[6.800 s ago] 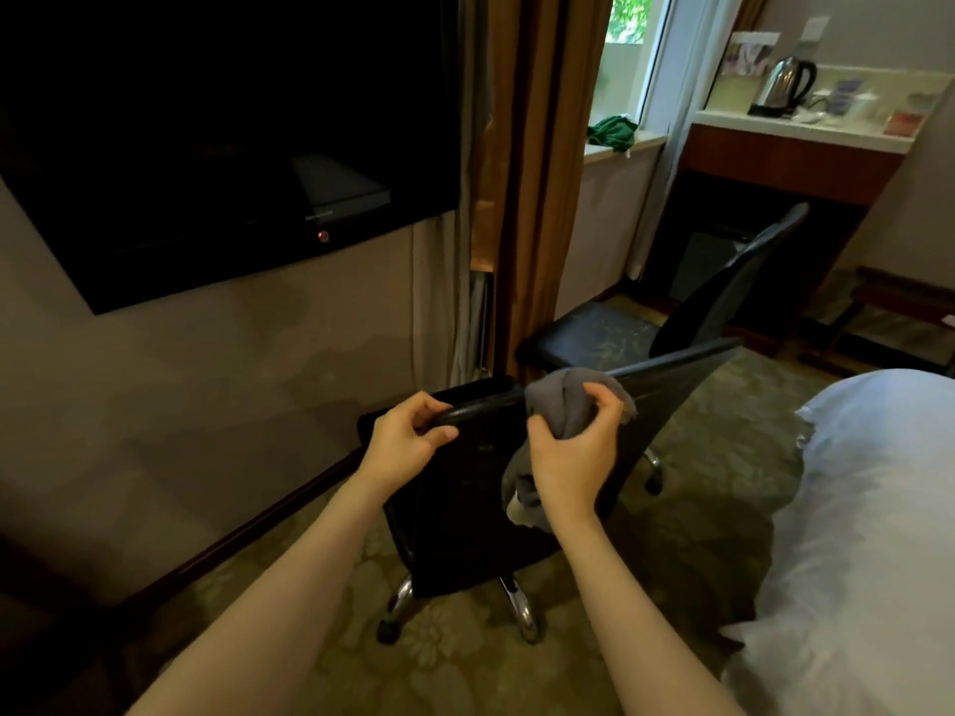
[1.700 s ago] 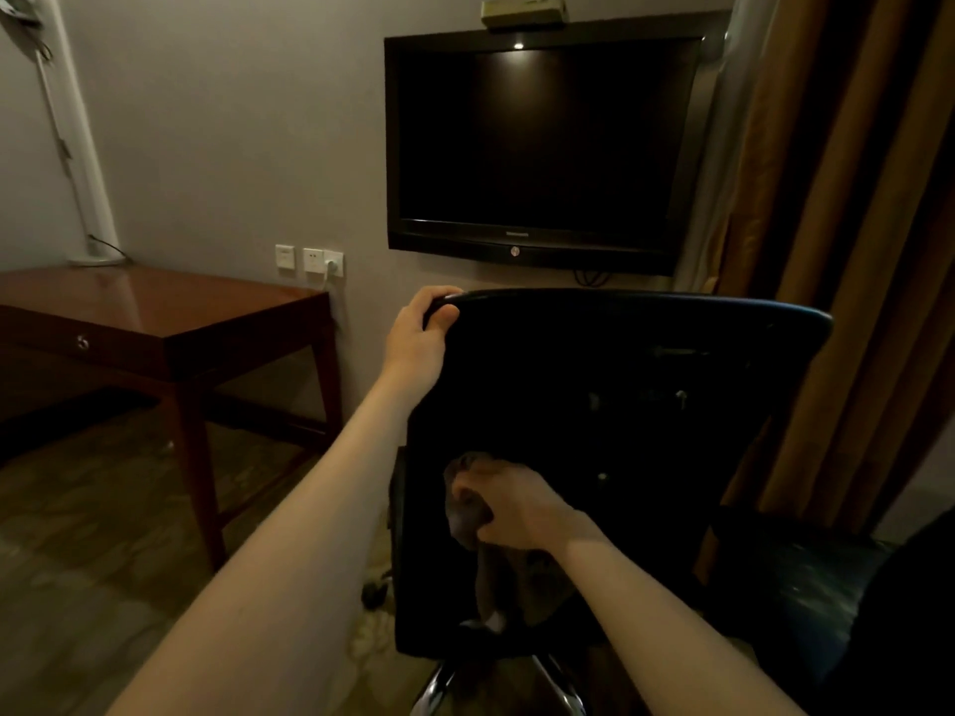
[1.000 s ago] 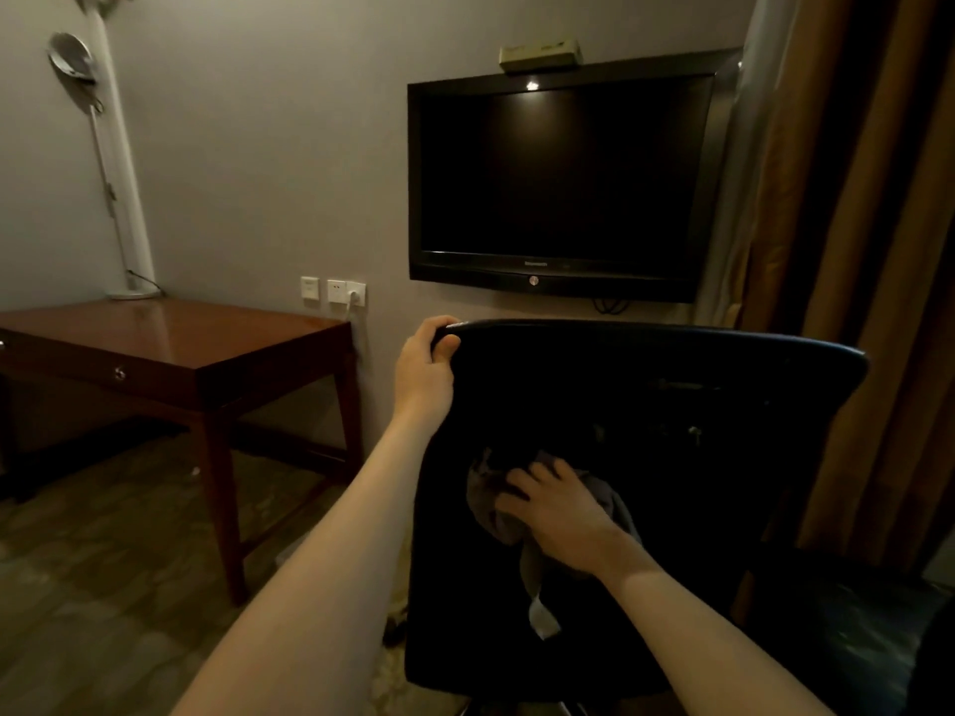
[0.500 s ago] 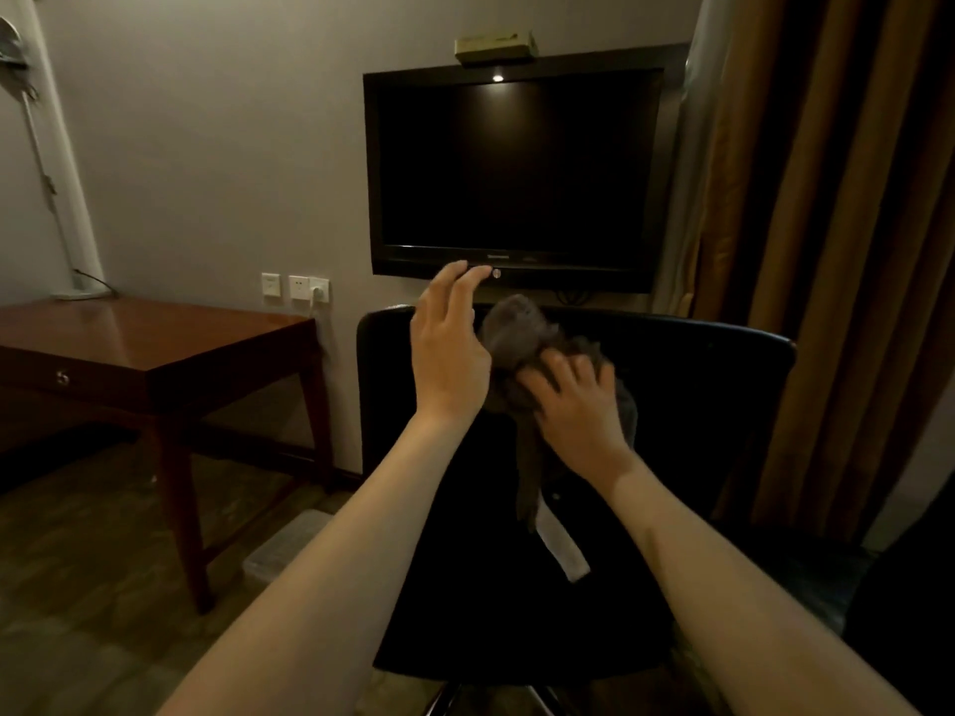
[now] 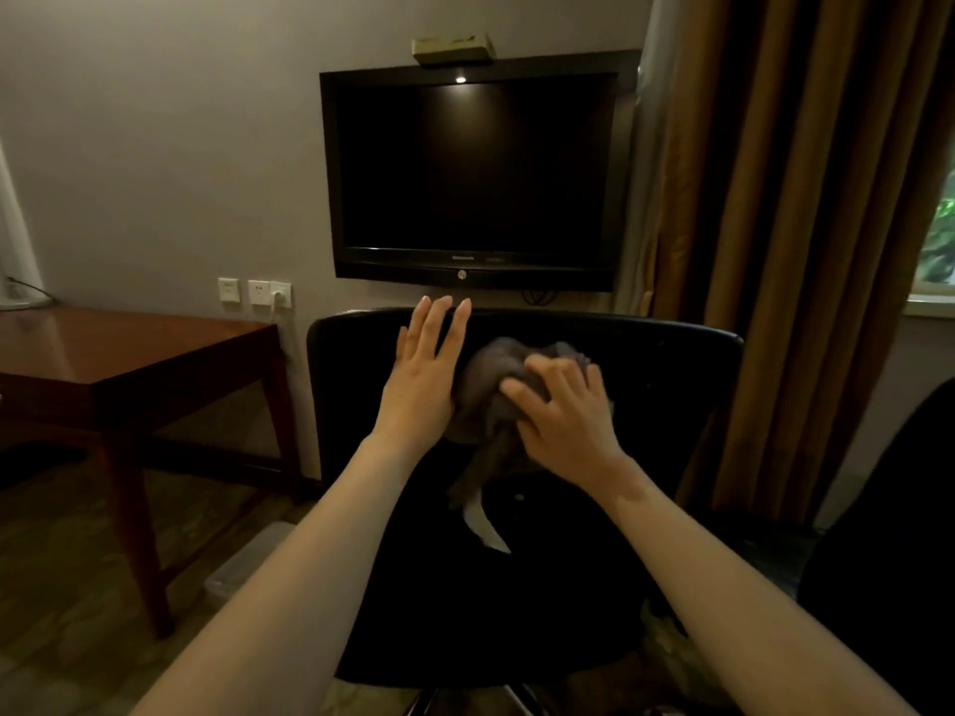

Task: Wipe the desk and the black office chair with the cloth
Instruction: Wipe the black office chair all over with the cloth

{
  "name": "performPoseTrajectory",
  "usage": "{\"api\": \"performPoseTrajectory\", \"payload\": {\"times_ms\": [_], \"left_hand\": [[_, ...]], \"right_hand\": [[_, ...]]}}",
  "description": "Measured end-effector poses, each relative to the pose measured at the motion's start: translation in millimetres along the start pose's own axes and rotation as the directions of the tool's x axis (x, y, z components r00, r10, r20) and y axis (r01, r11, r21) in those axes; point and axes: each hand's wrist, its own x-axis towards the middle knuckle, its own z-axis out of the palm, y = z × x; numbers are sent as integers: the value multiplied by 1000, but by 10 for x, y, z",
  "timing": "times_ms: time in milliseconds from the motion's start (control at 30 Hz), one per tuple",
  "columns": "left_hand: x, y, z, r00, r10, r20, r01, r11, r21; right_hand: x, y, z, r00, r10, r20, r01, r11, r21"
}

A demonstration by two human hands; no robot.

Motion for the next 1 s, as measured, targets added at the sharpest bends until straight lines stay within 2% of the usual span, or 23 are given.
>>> {"api": "performPoseTrajectory", "payload": {"times_ms": [67,133,200,267,333,400,433,467,500,600,700,767,833,900,1000], "left_hand": [[-4,-15,-9,1000,12,-6,-12,1000,-27],[2,-47,-34,1000,29,-11,-29,999,-37],[9,-61,-46,999,33,2,-33,999,-37],[15,-54,-46,1000,24,6,-24,997,-73],[26,-46,-56,1000,1,4,-1,988,-154],[37,-42,-75,1000,-5,11,7,980,-199],[30,-29,-78,1000,-8,9,10,980,-199],[20,-6,-76,1000,-15,3,16,982,-187],[7,27,-74,1000,-28,-6,27,986,-165],[-16,158,-66,996,-92,-13,91,993,-81],[-14,325,-45,987,-161,-13,161,987,-12],[-16,460,-15,987,-159,-34,159,987,4],[-4,587,23,997,-65,-31,66,998,18],[50,701,52,998,60,3,-60,997,50],[127,798,97,989,95,117,-101,994,45]], "right_hand": [[167,115,-50,991,74,-111,-84,993,-88],[212,213,-9,985,133,-110,-148,979,-138],[92,237,114,990,133,-50,-140,976,-165],[-164,209,261,995,86,50,-77,984,-161],[-467,162,371,977,31,212,-14,997,-82],[-715,146,417,897,-89,433,77,996,44],[-809,145,379,834,-142,533,91,989,121],[-899,165,372,810,-173,561,98,982,161],[-932,175,318,836,-155,526,77,983,168],[-878,292,169,946,-37,322,10,996,85],[-606,423,-72,971,192,140,-200,979,46],[-391,485,-202,901,433,5,-433,900,47],[-212,518,-265,790,609,-73,-603,792,90],[-120,522,-274,747,665,-13,-662,745,81],[-252,437,-175,729,639,245,-657,754,-10]]}}
